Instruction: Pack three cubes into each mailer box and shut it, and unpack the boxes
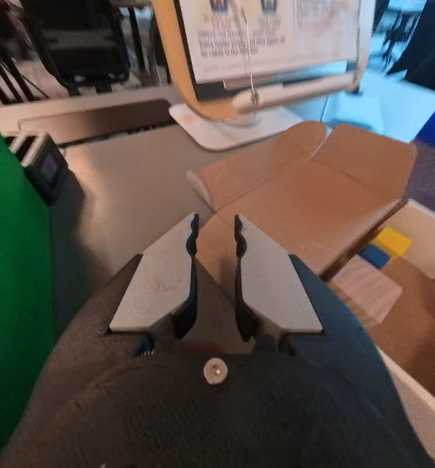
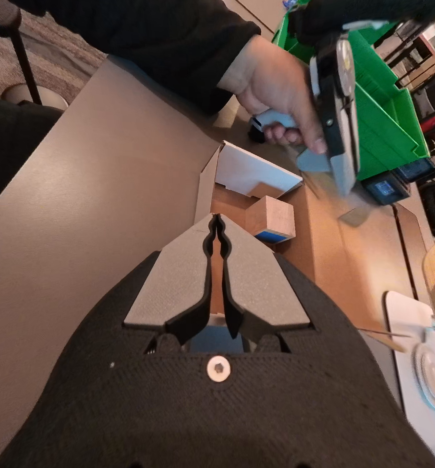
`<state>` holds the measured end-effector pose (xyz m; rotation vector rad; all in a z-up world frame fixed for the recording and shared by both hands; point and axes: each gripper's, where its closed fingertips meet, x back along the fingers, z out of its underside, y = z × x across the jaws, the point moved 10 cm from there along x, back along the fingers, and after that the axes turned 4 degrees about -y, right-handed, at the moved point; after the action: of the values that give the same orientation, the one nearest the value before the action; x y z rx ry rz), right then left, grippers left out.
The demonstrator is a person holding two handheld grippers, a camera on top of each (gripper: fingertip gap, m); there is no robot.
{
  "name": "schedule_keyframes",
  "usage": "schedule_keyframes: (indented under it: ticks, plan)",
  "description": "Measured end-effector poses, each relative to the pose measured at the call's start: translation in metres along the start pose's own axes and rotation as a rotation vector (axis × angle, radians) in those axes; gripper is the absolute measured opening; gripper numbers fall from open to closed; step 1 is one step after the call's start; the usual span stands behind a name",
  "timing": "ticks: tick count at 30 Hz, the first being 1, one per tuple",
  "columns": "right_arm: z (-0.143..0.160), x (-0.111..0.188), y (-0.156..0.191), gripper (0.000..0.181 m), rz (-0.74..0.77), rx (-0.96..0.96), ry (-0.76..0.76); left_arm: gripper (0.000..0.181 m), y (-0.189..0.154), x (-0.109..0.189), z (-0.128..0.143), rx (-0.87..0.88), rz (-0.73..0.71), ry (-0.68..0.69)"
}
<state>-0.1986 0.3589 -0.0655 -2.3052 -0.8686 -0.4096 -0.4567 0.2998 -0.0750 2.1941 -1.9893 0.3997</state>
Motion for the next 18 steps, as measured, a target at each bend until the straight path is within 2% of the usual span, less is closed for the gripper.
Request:
schedule_keyframes:
  ticks: [1,3,5,7,13,17,18]
  plan:
    - [0.0,0.0,0.0,0.0,0.0,0.0,0.0,0.025,-0.002,-0.003,0.004,-0.026,0.005,0.057]
    - [0.0,0.0,0.0,0.0,-0.002,0.005,-0.001,0.0,-0.002,-0.007,0.008,-0.115,-0.066,0.135]
    - [-0.001,0.0,0.0,0.0,0.005,0.004,0.001,0.0,-0.005,-0.008,0.009,-0.233,-0.132,0.154]
    - [-0.001,0.0,0.0,0.0,0.014,0.005,0.0,0.0,-0.008,-0.009,0.01,-0.274,-0.159,0.156]
    - [-0.002,0.002,-0.002,0.0,0.038,0.024,-0.011,0.0,-0.004,-0.007,0.007,-0.238,-0.16,0.125]
    - [-0.009,0.015,-0.011,0.0,0.105,-0.033,-0.124,0.011,-0.001,-0.004,0.005,-0.231,-0.188,0.097]
    - [-0.01,0.02,-0.016,0.015,0.141,-0.075,-0.153,0.015,-0.001,-0.004,0.004,-0.232,-0.201,0.092]
